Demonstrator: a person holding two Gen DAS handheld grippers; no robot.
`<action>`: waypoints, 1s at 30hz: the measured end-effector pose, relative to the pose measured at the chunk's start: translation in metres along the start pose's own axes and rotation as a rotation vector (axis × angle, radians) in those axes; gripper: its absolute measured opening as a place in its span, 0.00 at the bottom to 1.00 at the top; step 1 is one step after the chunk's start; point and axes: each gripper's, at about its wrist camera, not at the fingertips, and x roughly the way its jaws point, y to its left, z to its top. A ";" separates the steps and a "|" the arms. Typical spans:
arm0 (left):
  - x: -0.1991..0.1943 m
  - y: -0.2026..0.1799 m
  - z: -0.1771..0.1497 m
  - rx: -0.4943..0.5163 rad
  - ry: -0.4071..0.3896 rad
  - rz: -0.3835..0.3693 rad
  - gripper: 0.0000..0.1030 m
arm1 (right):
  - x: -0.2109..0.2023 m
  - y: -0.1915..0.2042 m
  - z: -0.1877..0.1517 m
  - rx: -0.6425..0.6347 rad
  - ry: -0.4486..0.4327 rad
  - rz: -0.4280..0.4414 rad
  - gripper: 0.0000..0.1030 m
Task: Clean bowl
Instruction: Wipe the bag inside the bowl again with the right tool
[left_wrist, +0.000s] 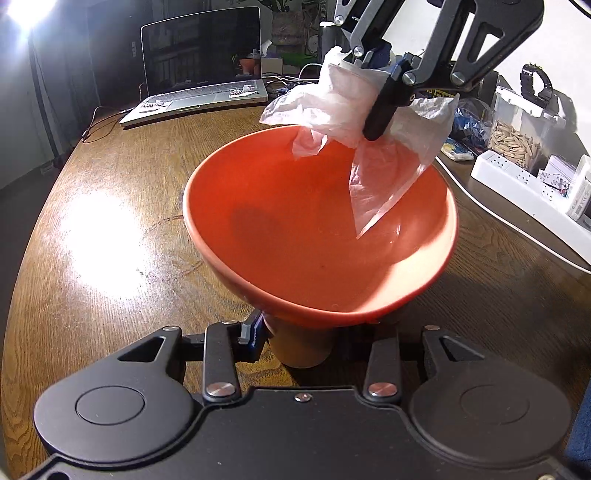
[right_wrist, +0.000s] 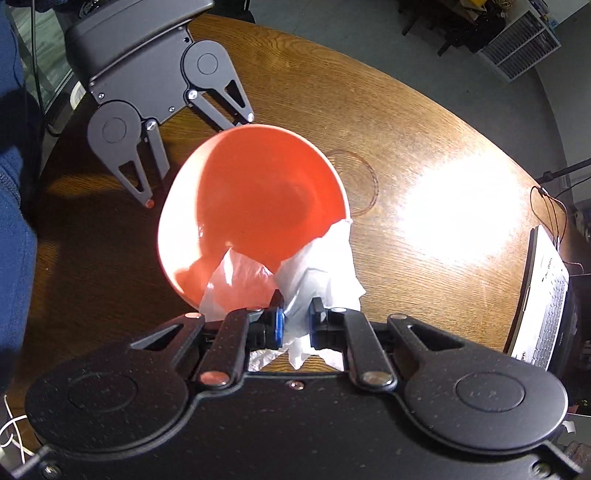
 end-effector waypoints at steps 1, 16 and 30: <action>0.000 0.000 0.000 0.001 0.000 0.000 0.37 | -0.001 0.000 0.000 0.000 -0.005 0.001 0.13; -0.007 -0.003 -0.003 -0.022 0.004 0.037 0.37 | -0.017 0.018 -0.017 0.065 -0.103 -0.011 0.13; -0.010 -0.007 0.000 -0.032 0.031 0.057 0.37 | -0.007 0.045 -0.005 0.063 -0.181 0.036 0.13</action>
